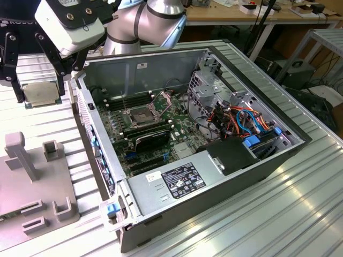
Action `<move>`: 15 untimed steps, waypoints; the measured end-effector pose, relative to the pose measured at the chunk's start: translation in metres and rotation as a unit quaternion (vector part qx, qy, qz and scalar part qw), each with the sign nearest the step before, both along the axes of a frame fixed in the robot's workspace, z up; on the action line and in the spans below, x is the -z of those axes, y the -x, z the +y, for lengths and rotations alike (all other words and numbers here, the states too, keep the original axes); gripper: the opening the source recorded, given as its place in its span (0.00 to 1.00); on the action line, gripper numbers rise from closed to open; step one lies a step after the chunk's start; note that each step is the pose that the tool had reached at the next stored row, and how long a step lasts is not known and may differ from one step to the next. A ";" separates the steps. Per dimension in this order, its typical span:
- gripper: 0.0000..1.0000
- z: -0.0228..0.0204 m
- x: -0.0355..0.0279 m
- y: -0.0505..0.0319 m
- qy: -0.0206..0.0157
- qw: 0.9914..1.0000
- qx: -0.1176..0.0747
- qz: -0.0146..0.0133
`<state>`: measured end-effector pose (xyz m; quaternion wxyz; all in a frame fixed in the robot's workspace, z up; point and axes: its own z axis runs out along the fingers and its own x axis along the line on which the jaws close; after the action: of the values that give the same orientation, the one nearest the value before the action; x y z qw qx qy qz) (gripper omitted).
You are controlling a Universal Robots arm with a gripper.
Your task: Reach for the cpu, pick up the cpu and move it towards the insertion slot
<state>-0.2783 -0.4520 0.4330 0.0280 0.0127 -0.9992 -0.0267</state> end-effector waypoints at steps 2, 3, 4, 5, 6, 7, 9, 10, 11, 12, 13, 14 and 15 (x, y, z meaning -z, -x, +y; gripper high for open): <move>0.54 0.0000 0.0000 -0.0002 0.000 1.000 0.000 0.000; 0.54 0.0000 0.0000 -0.0006 0.000 1.000 0.000 0.000; 0.54 0.0000 0.0000 -0.0008 0.000 1.000 0.000 0.000; 0.54 0.0000 0.0000 -0.0012 0.000 1.000 0.000 0.000; 0.54 0.0000 0.0000 -0.0022 0.000 1.000 0.000 0.000; 0.54 0.0000 0.0000 -0.0028 0.000 1.000 0.000 0.000; 0.54 0.0000 0.0000 -0.0046 0.000 1.000 0.000 0.000; 0.54 0.0000 0.0000 -0.0056 0.000 1.000 0.000 0.000; 0.54 0.0000 0.0000 -0.0065 0.000 1.000 0.000 0.000; 0.54 0.0000 0.0001 -0.0079 0.000 1.000 0.000 0.000; 0.54 0.0000 0.0000 -0.0094 0.000 1.000 0.000 0.000; 0.54 0.0000 0.0000 -0.0110 0.000 1.000 0.000 0.000; 0.54 0.0000 0.0000 -0.0121 0.000 1.000 0.000 0.000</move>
<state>-0.2662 -0.4521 0.4330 0.0280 0.0127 -0.9992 -0.0267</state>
